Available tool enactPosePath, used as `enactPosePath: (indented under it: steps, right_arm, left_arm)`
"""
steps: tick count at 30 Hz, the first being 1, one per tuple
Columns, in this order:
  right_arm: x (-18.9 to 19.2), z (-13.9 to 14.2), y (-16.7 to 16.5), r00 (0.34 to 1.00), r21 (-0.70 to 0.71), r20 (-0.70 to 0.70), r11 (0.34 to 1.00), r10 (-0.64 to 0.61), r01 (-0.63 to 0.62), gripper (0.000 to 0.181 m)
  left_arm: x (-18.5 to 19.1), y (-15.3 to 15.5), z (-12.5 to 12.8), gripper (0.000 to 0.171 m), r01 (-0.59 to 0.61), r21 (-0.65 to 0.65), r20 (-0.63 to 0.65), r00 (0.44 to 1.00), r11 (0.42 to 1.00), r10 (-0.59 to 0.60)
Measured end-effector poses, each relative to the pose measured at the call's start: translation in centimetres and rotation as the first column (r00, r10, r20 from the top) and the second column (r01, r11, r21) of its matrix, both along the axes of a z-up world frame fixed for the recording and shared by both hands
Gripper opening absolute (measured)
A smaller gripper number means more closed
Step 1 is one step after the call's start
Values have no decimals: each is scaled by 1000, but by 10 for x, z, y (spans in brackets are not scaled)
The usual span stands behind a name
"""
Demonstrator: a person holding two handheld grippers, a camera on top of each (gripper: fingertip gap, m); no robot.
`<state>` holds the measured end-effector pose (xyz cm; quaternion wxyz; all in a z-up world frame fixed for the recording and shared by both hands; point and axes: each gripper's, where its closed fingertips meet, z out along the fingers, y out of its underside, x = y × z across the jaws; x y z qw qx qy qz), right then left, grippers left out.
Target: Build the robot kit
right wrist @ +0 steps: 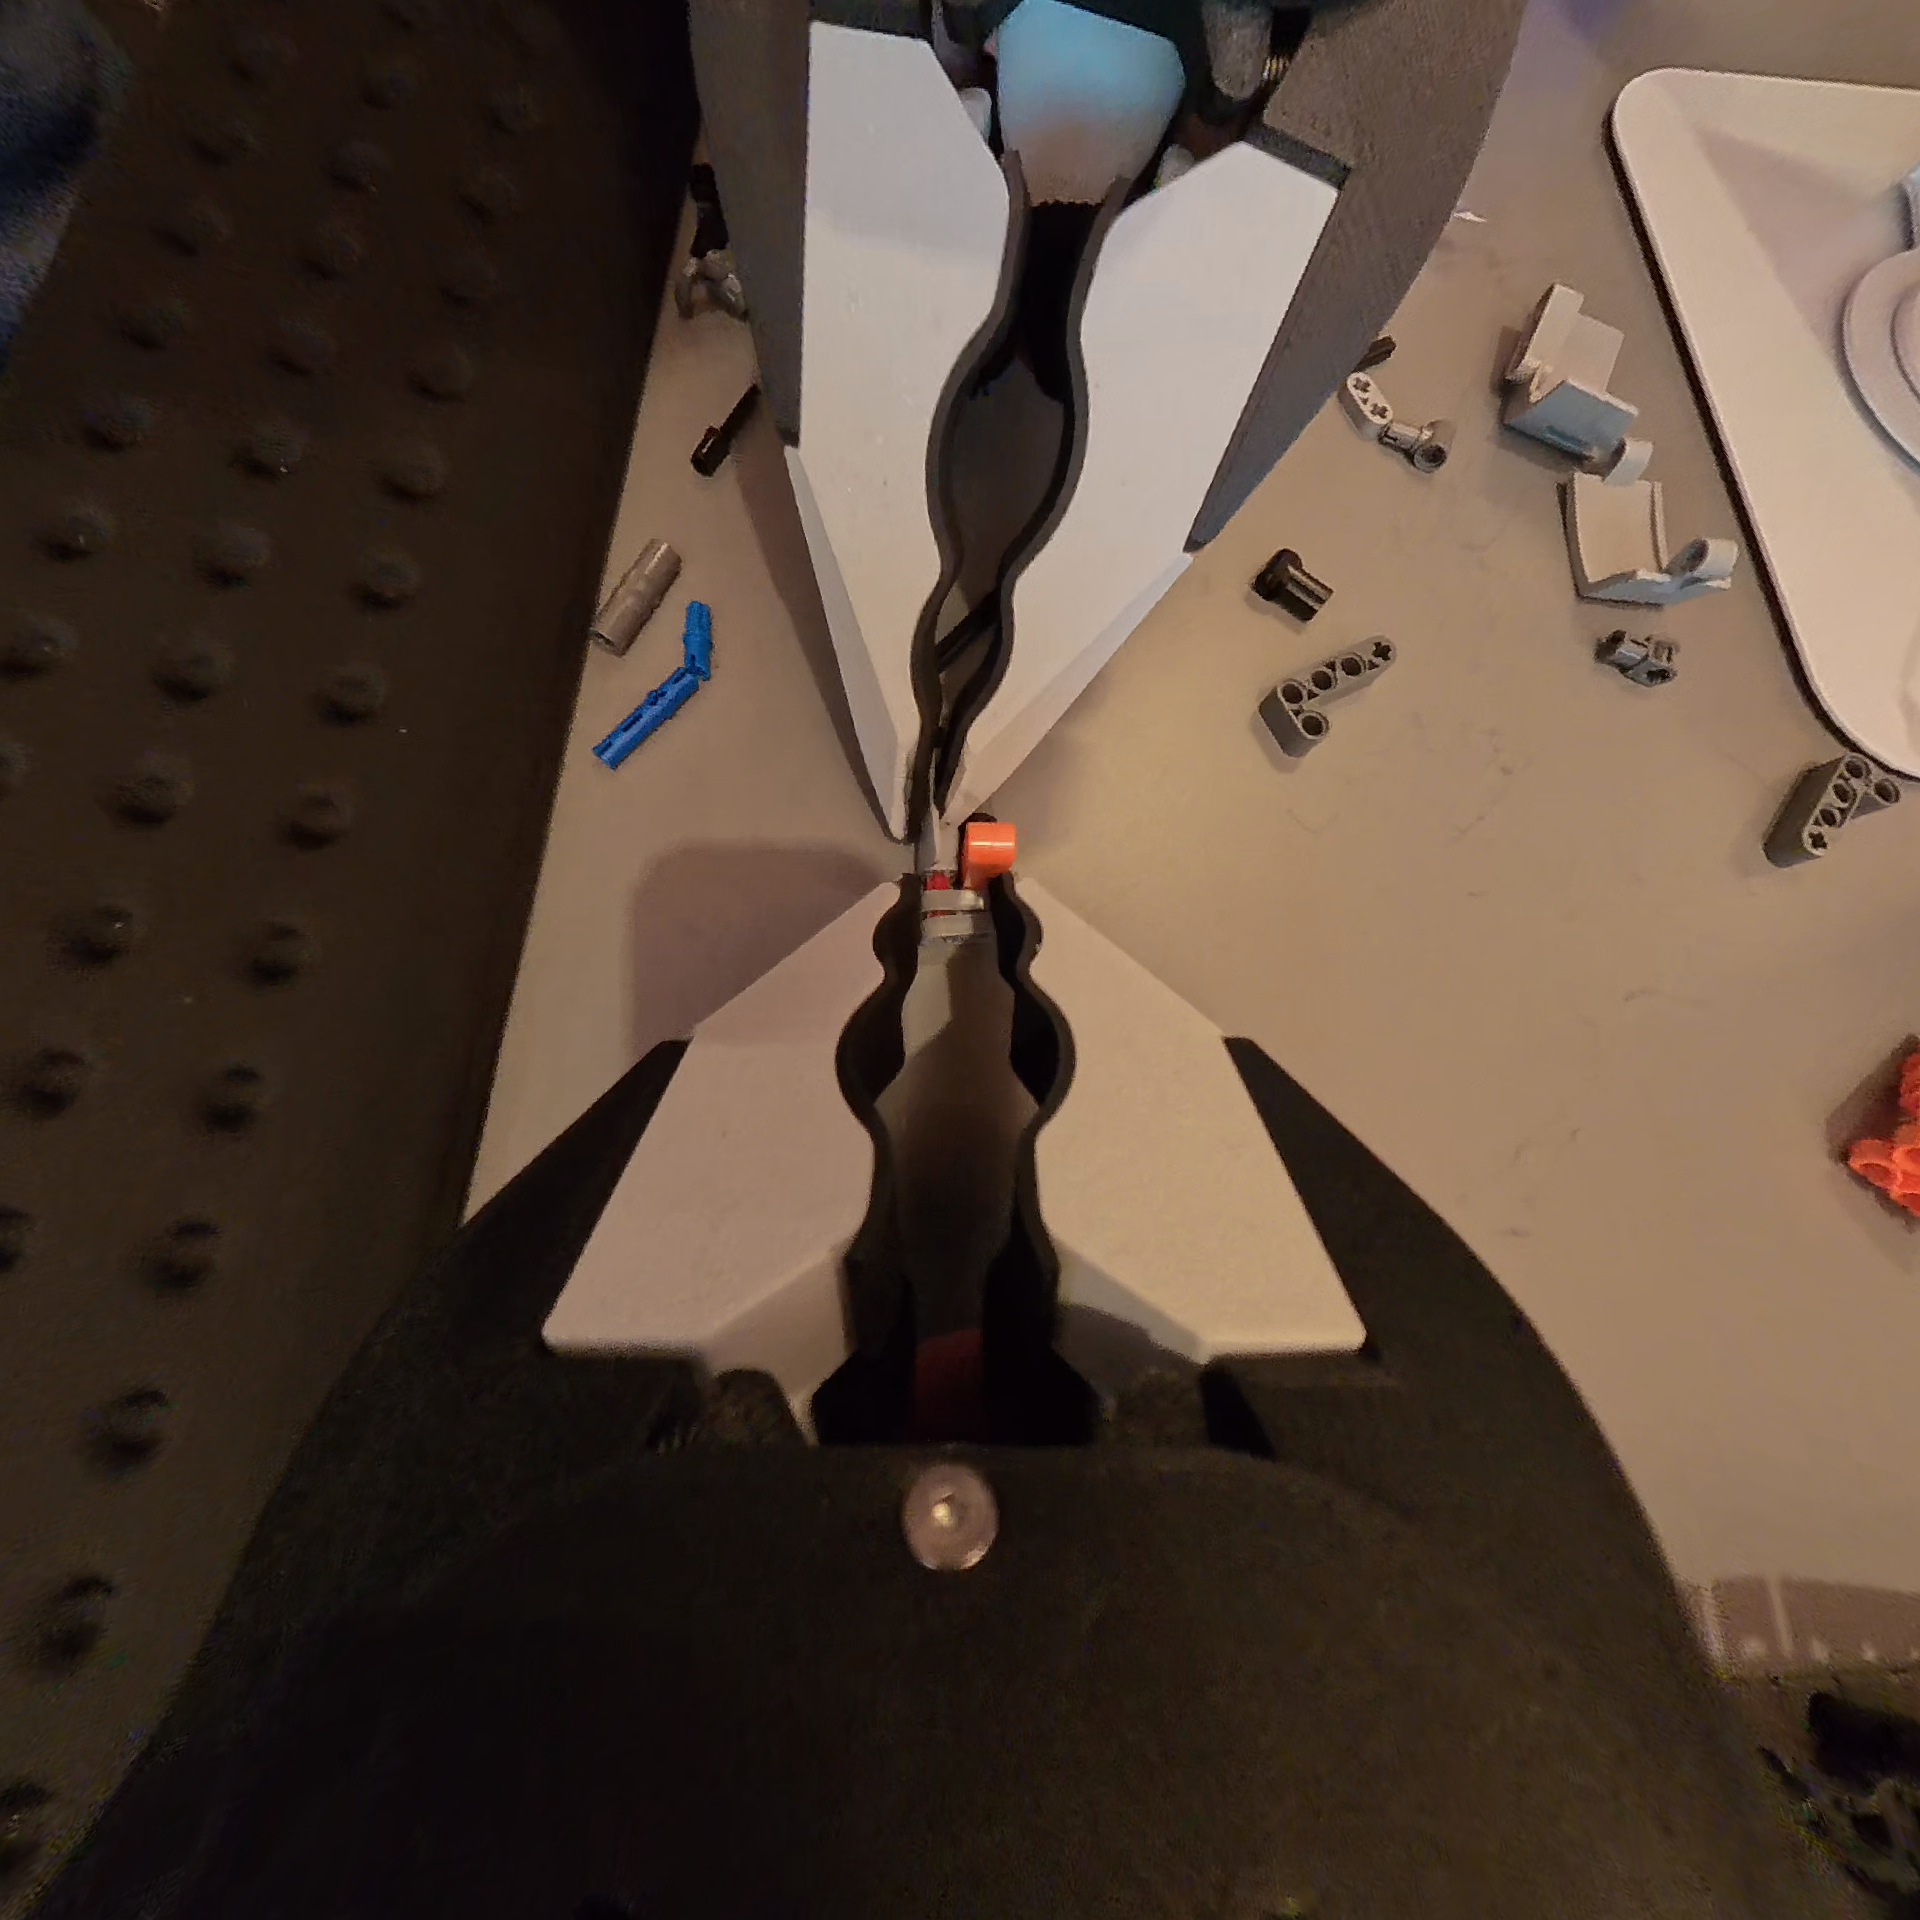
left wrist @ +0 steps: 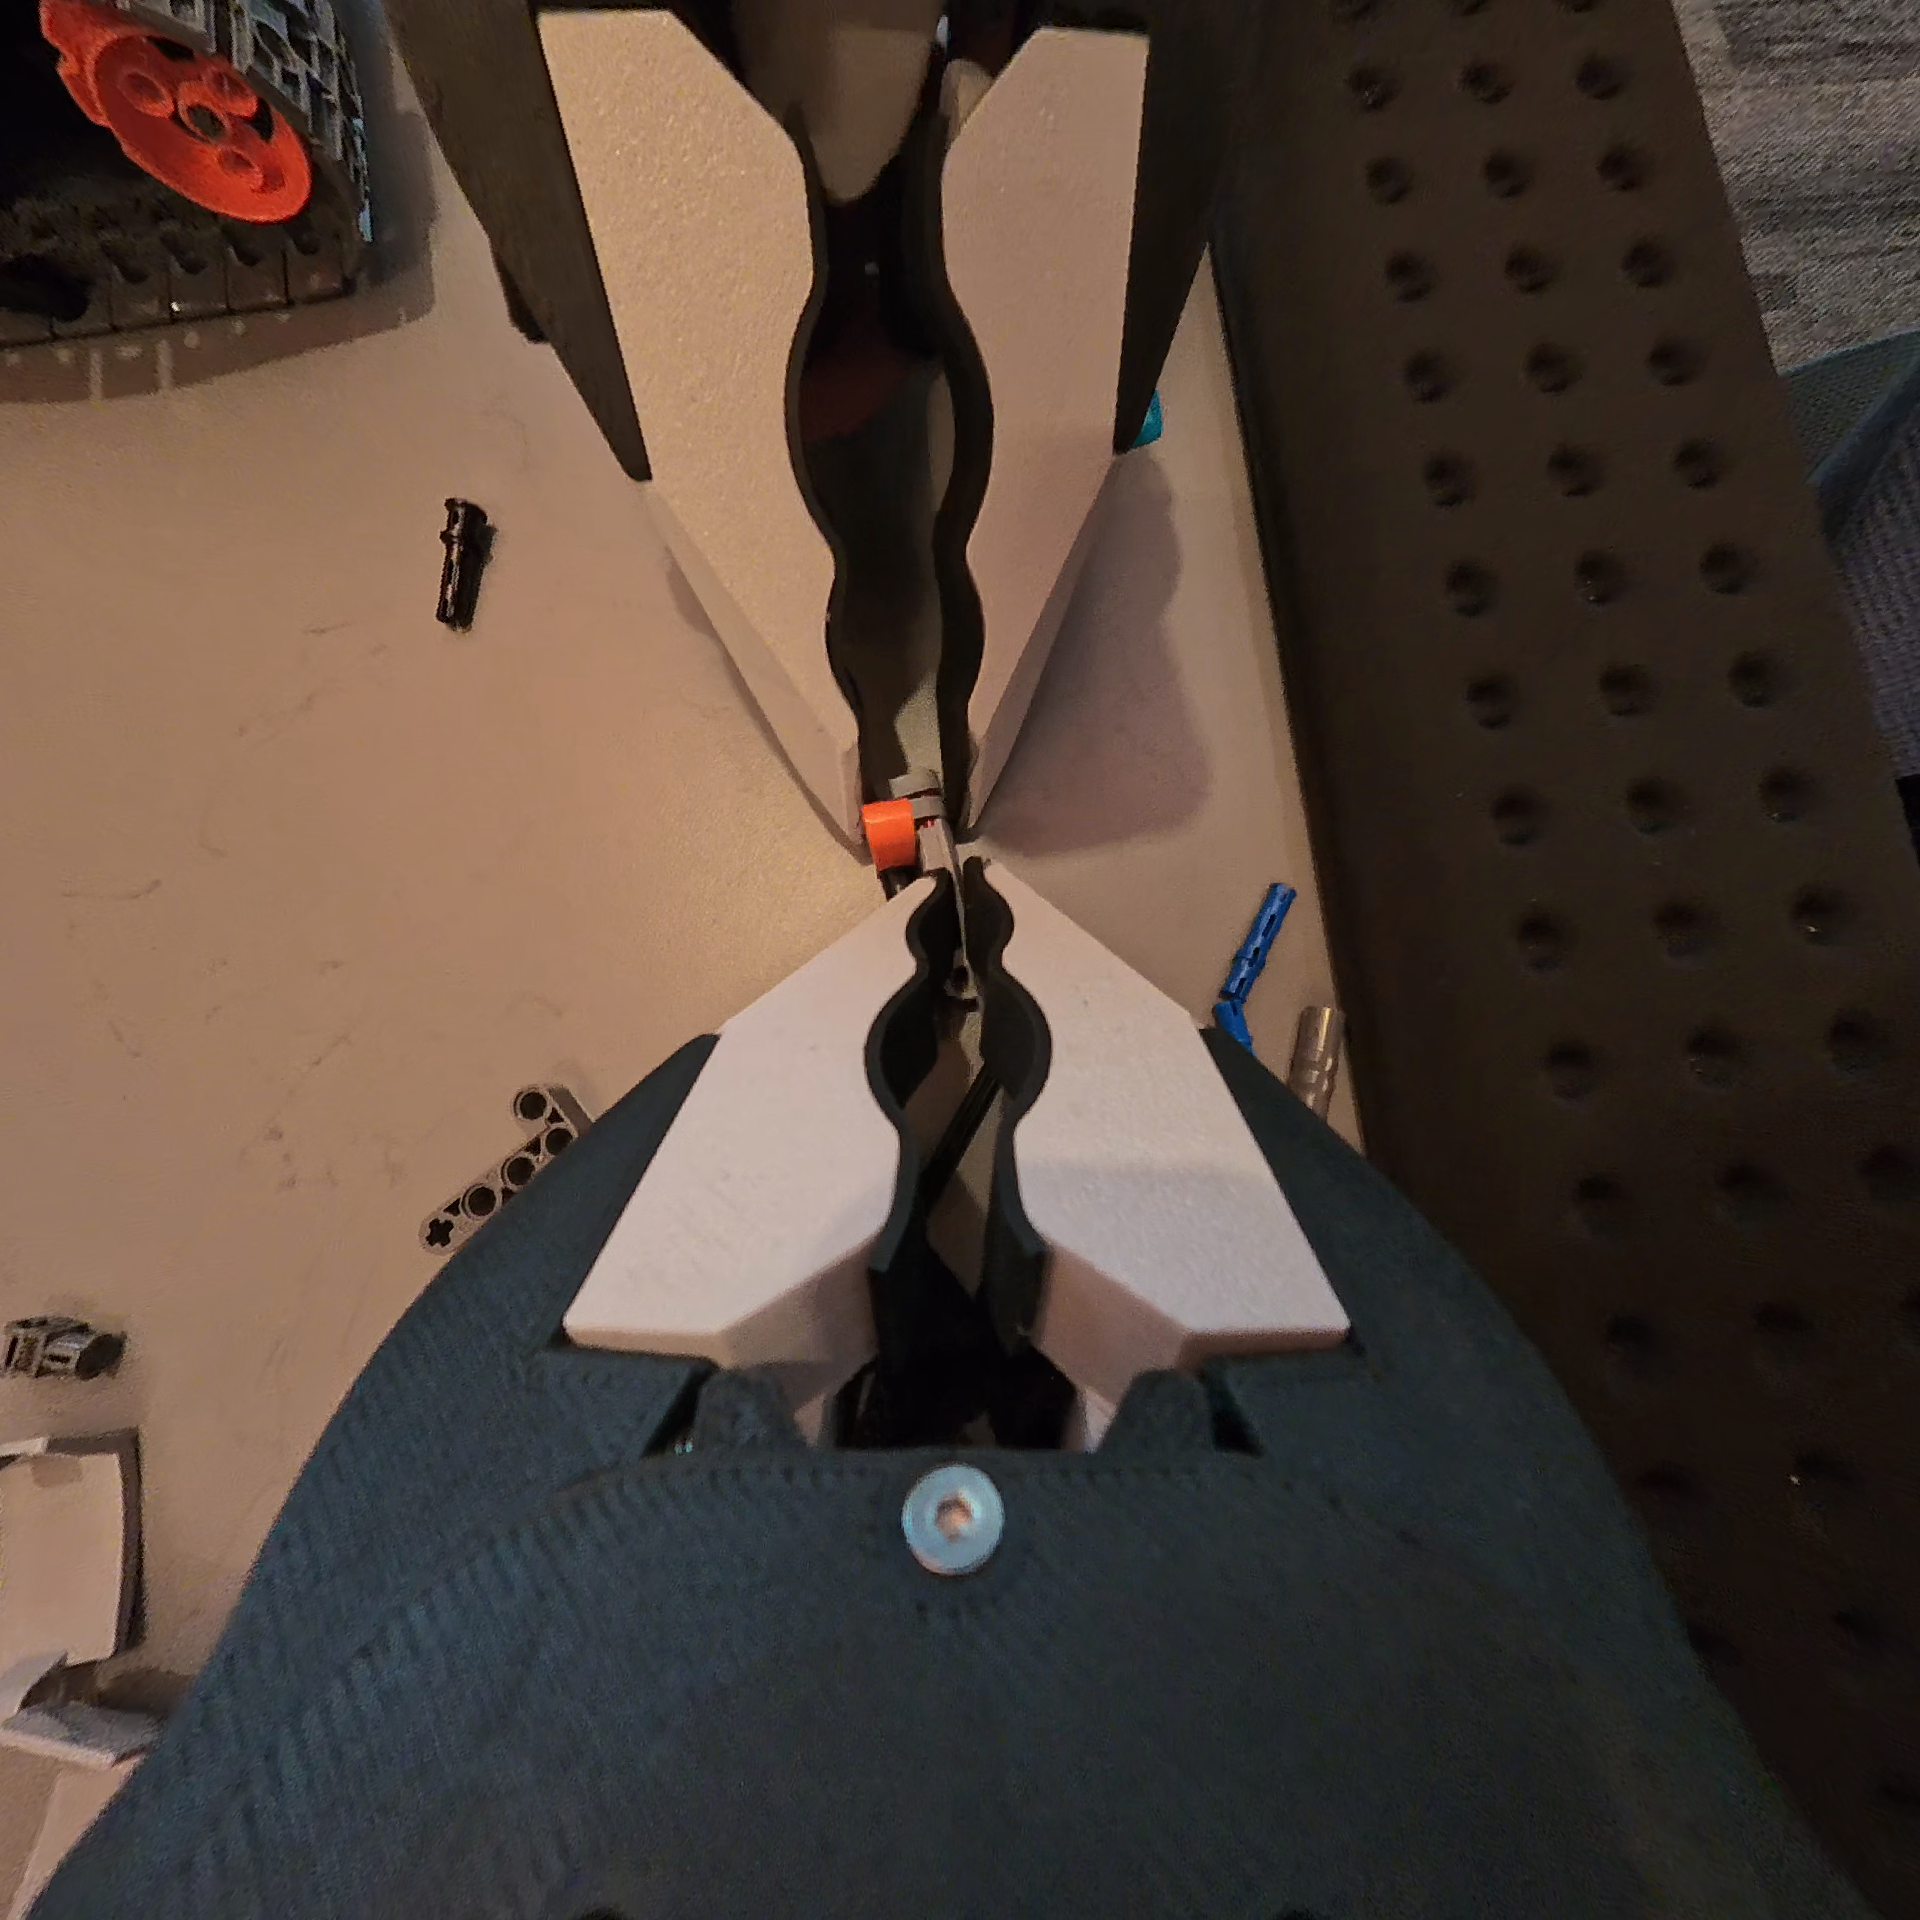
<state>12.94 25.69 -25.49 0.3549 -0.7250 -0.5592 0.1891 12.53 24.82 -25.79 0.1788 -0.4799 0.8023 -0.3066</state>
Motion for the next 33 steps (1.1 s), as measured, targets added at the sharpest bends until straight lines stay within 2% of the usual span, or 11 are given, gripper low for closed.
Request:
enactPosePath:
  steps: [4,8,10,19,33]
  right_arm:
    - [7,5,0,1000,-8,-4,1000,-21,21,21]
    - [12,3,-2,1000,-14,7,1000,-13,13,3]
    - [11,3,-4,1000,-10,11,1000,-3,3,0]
    - [13,0,-8,999,19,37,999,33,-34,1]
    - [11,-3,-4,1000,4,26,1000,-1,0,0]
  left_arm:
    - [0,2,0,1,1,33,-1,1000,999,-1]
    - [0,2,0,1,0,27,-2,1000,1000,0]
    - [0,2,0,1,-3,25,-2,1000,1000,3]
    - [2,2,0,1,-6,6,0,1000,1000,6]
    - [2,2,0,1,-13,-13,0,1000,1000,13]
